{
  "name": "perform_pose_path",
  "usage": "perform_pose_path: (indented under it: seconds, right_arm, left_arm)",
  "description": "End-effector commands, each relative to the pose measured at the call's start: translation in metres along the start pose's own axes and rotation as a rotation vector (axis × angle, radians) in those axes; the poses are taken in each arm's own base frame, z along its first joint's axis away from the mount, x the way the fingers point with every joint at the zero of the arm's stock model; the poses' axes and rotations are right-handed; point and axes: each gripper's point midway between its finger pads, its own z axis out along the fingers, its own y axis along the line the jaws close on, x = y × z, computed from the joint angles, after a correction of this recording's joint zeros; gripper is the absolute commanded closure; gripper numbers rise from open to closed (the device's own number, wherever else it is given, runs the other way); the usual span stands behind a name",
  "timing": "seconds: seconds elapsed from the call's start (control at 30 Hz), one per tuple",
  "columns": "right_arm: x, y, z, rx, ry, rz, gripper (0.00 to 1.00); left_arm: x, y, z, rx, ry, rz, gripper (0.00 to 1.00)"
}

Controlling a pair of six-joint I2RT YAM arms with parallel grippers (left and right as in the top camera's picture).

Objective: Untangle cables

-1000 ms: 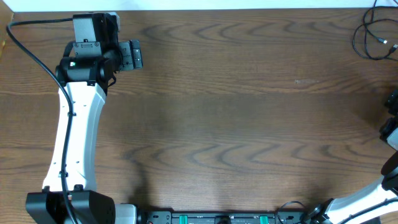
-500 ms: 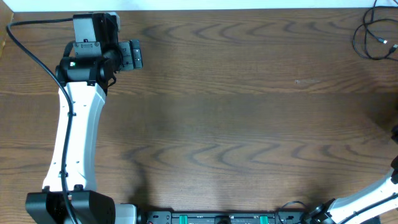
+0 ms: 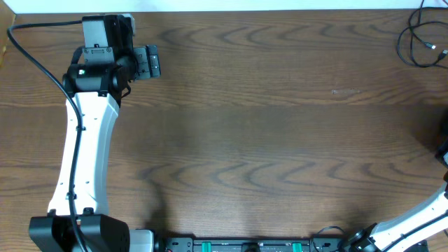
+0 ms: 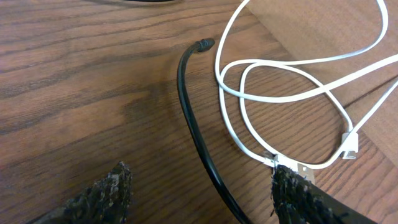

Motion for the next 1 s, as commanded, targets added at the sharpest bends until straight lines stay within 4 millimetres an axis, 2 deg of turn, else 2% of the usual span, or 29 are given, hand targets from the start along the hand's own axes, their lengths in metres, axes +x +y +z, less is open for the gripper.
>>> perform_pose_path:
  seconds: [0.0, 0.07, 0.13, 0.2, 0.33, 0.43, 0.63, 0.7, 0.83, 0.97]
  right_arm:
    - [0.004, 0.002, 0.005, -0.012, 0.002, 0.000, 0.31]
    - [0.003, 0.002, 0.005, -0.010, -0.004, 0.000, 0.32]
    - [0.003, 0.001, 0.005, -0.008, -0.005, 0.001, 0.37]
    - [0.003, 0.000, 0.005, -0.006, -0.004, 0.002, 0.47]
    - [0.004, -0.001, 0.005, -0.005, -0.004, 0.002, 0.57]
    - [0.004, -0.002, 0.005, -0.004, -0.003, 0.003, 0.74]
    - [0.007, -0.002, 0.004, -0.005, 0.006, 0.006, 0.94]
    - [0.009, -0.001, 0.004, -0.010, 0.015, 0.007, 0.97]
    - [0.010, 0.019, 0.003, -0.122, 0.010, 0.013, 0.99]
    - [-0.003, 0.053, -0.005, -0.325, -0.063, 0.025, 0.99]
  left_arm:
    - [-0.001, 0.003, -0.001, -0.008, -0.004, -0.018, 0.08]
    - [-0.001, 0.003, -0.001, -0.008, -0.004, -0.018, 0.08]
    - [-0.001, 0.003, -0.001, -0.008, -0.004, -0.018, 0.08]
    - [-0.001, 0.003, -0.001, -0.008, -0.004, -0.018, 0.08]
    - [-0.001, 0.003, -0.001, -0.008, -0.004, -0.018, 0.08]
    - [-0.001, 0.003, -0.001, -0.008, -0.004, -0.018, 0.08]
    - [-0.001, 0.003, -0.001, -0.008, -0.004, -0.018, 0.08]
    - [-0.001, 0.003, -0.001, -0.008, -0.004, -0.018, 0.08]
    - [-0.001, 0.003, -0.001, -0.008, -0.004, -0.018, 0.08]
    - [-0.001, 0.003, -0.001, -0.008, -0.004, -0.018, 0.08]
